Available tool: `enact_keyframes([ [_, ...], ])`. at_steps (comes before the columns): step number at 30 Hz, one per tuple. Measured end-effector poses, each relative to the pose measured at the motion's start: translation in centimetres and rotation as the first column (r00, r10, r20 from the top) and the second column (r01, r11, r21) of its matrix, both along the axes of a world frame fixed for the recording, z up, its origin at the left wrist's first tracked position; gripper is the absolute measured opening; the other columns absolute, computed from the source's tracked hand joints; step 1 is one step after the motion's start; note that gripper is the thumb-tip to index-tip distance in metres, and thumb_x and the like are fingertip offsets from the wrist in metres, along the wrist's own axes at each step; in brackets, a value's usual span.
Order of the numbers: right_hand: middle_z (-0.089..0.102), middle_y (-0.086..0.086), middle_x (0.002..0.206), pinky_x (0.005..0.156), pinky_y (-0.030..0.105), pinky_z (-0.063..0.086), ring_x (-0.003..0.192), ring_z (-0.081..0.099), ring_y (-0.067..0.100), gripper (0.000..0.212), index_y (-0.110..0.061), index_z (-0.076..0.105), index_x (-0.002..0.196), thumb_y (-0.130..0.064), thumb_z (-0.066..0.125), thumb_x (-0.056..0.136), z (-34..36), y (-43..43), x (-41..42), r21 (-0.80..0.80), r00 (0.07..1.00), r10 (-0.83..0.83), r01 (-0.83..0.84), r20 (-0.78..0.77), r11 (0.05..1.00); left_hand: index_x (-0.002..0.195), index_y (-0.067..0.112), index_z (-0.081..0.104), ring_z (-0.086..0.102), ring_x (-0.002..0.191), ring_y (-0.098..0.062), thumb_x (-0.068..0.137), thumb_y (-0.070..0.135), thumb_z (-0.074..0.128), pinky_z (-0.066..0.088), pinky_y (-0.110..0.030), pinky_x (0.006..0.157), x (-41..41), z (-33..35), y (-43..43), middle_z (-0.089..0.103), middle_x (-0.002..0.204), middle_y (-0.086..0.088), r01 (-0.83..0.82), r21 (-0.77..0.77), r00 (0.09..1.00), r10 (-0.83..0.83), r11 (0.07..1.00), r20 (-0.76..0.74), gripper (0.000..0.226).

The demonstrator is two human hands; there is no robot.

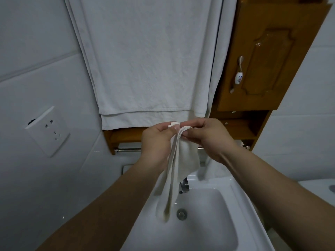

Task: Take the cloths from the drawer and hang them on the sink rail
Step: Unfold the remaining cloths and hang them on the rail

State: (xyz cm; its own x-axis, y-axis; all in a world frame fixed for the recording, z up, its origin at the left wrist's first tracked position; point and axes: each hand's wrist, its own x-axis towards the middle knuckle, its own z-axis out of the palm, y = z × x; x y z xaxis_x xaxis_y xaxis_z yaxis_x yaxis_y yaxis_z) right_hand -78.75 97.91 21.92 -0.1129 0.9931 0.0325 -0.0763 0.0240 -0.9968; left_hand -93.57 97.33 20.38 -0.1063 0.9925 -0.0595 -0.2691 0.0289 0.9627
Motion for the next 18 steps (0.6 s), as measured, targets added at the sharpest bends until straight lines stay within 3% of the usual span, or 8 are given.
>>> enact_keyframes([
  [3, 0.076, 0.016, 0.089, 0.078, 0.029, 0.061, 0.082, 0.075, 0.027, 0.016, 0.001, 0.076, 0.098, 0.006, 0.072, 0.083, 0.8, -0.4, 0.3, 0.113, 0.989, -0.093, 0.08, 0.116, 0.99, 0.112, -0.001, 0.072, 0.074, 0.092, -0.028, 0.094, 0.0, 0.06, 0.061, -0.032, 0.08, 0.4, 0.5, -0.5, 0.076, 0.1, -0.016, 0.098, 0.046, 0.993, -0.101, 0.994, 0.062, 0.022],
  [6, 0.076, 0.006, 0.079, 0.072, 0.03, 0.062, 0.072, 0.073, 0.019, 0.013, -0.012, 0.079, 0.093, -0.004, 0.074, 0.084, 1.3, -0.6, 1.1, 0.237, 0.944, -0.158, 0.089, 0.289, 0.967, 0.116, -0.002, 0.07, 0.073, 0.098, -0.03, 0.095, -0.002, 0.056, 0.06, -0.035, 0.087, 0.7, 0.7, -0.8, 0.075, 0.106, -0.019, 0.17, 0.075, 0.984, -0.174, 0.983, 0.049, 0.025],
  [11, 0.071, -0.01, 0.088, 0.077, 0.026, 0.057, 0.084, 0.065, 0.006, 0.011, -0.025, 0.077, 0.094, -0.022, 0.077, 0.083, 0.9, -0.7, 1.4, 0.417, 0.78, -0.271, 0.013, 0.565, 0.909, 0.112, 0.002, 0.073, 0.073, 0.097, -0.031, 0.093, 0.003, 0.063, 0.059, -0.035, 0.084, 0.8, 0.4, -0.9, 0.076, 0.102, -0.016, 0.155, 0.065, 0.987, -0.157, 0.986, 0.031, 0.021],
  [14, 0.067, -0.014, 0.089, 0.072, 0.017, 0.052, 0.084, 0.062, 0.003, 0.011, -0.027, 0.074, 0.092, -0.023, 0.078, 0.083, 0.7, -1.1, 1.2, 0.547, 0.716, -0.367, -0.025, 0.594, 0.837, 0.109, 0.001, 0.074, 0.073, 0.097, -0.033, 0.093, 0.002, 0.064, 0.059, -0.037, 0.086, 1.0, 0.5, -0.9, 0.076, 0.099, -0.016, 0.132, 0.058, 0.991, -0.132, 0.99, 0.009, 0.019],
  [18, 0.063, -0.019, 0.085, 0.068, 0.011, 0.048, 0.082, 0.06, 0.0, 0.012, -0.027, 0.072, 0.094, -0.026, 0.078, 0.083, 1.1, -1.4, 1.4, 0.584, 0.657, -0.411, -0.055, 0.632, 0.81, 0.111, 0.005, 0.074, 0.073, 0.099, -0.028, 0.095, 0.005, 0.063, 0.056, -0.043, 0.096, 0.9, 0.7, -1.0, 0.077, 0.102, -0.012, 0.168, 0.093, 0.984, -0.161, 0.981, -0.082, 0.02],
])
